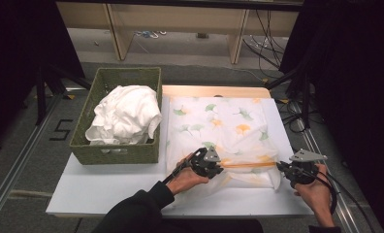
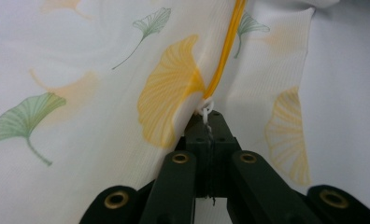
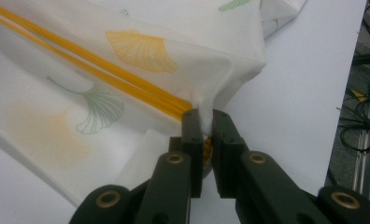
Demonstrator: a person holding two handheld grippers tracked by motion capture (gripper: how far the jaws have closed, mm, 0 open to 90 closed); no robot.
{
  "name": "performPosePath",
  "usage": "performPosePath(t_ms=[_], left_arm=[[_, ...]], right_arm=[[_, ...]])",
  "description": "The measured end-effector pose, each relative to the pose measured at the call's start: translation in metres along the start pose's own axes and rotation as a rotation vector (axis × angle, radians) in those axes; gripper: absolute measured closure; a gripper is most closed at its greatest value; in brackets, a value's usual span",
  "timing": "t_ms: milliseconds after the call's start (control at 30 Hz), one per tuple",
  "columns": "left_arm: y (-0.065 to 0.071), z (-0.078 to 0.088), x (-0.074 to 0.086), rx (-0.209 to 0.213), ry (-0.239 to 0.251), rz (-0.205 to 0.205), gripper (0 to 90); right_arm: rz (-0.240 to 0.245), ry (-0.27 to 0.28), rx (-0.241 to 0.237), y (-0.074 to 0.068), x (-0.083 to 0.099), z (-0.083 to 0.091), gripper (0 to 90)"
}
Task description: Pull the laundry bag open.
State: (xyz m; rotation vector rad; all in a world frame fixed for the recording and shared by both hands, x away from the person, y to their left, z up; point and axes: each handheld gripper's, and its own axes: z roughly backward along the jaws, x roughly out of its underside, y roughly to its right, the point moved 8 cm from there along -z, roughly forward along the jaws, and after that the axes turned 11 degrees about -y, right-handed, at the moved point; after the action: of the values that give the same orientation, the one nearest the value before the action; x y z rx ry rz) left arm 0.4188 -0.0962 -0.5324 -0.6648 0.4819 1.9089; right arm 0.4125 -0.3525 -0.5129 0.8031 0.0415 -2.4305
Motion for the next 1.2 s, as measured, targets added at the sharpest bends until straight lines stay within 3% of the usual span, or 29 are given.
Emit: performPosePath(t_ms=[133, 167, 267, 333, 400, 433, 467, 500, 600, 667, 733, 867, 967, 1067, 1200], left_arm=[[-0.002, 0.007, 0.009, -0.004, -0.013, 0.008, 89.3], [-0.002, 0.009, 0.011, -0.002, -0.007, 0.015, 89.3], [-0.004, 0.012, 0.017, -0.005, -0.021, 0.011, 89.3], [-0.005, 0.015, 0.020, -0.009, -0.026, 0.012, 89.3], [-0.006, 0.017, 0.023, -0.012, -0.024, 0.010, 89.3], [-0.005, 0.021, 0.026, -0.007, -0.025, 0.019, 89.3], [-0.005, 0.021, 0.026, -0.007, -0.025, 0.019, 89.3], [-0.006, 0.024, 0.029, -0.009, -0.013, 0.037, 89.3], [-0.006, 0.027, 0.033, -0.010, -0.014, 0.042, 89.3], [-0.008, 0.031, 0.038, -0.011, -0.011, 0.048, 89.3], [-0.010, 0.035, 0.043, -0.019, -0.013, 0.059, 89.3], [-0.014, 0.045, 0.055, -0.029, -0.023, 0.079, 89.3], [-0.017, 0.052, 0.066, -0.040, -0.028, 0.094, 89.3], [-0.019, 0.057, 0.073, -0.046, -0.033, 0.106, 89.3], [-0.024, 0.069, 0.087, -0.072, -0.041, 0.118, 89.2]], right_arm=[[-0.013, 0.000, -0.002, -0.001, 0.000, 0.000, 85.8], [0.008, 0.001, 0.000, 0.002, 0.000, -0.001, 85.8], [0.011, -0.002, 0.000, 0.002, 0.001, -0.001, 85.8], [-0.006, -0.013, -0.002, 0.001, 0.002, -0.001, 85.8], [0.015, -0.005, 0.002, 0.003, 0.002, -0.003, 85.8], [-0.039, -0.014, -0.011, -0.001, 0.002, -0.001, 85.8], [-0.039, -0.014, -0.011, -0.001, 0.002, -0.001, 85.8], [-0.002, -0.006, 0.000, 0.002, 0.002, -0.002, 85.8], [-0.009, -0.013, -0.002, 0.001, 0.003, -0.002, 85.8], [0.018, -0.004, 0.004, 0.005, 0.003, -0.004, 85.8], [-0.030, -0.024, -0.005, 0.002, 0.005, -0.003, 85.8], [0.001, -0.014, 0.010, 0.008, 0.006, -0.005, 85.7], [0.000, -0.013, 0.008, 0.009, 0.007, -0.005, 85.7], [-0.032, -0.024, 0.003, 0.007, 0.008, -0.006, 85.7], [-0.015, -0.022, 0.014, 0.011, 0.009, -0.006, 85.7]])
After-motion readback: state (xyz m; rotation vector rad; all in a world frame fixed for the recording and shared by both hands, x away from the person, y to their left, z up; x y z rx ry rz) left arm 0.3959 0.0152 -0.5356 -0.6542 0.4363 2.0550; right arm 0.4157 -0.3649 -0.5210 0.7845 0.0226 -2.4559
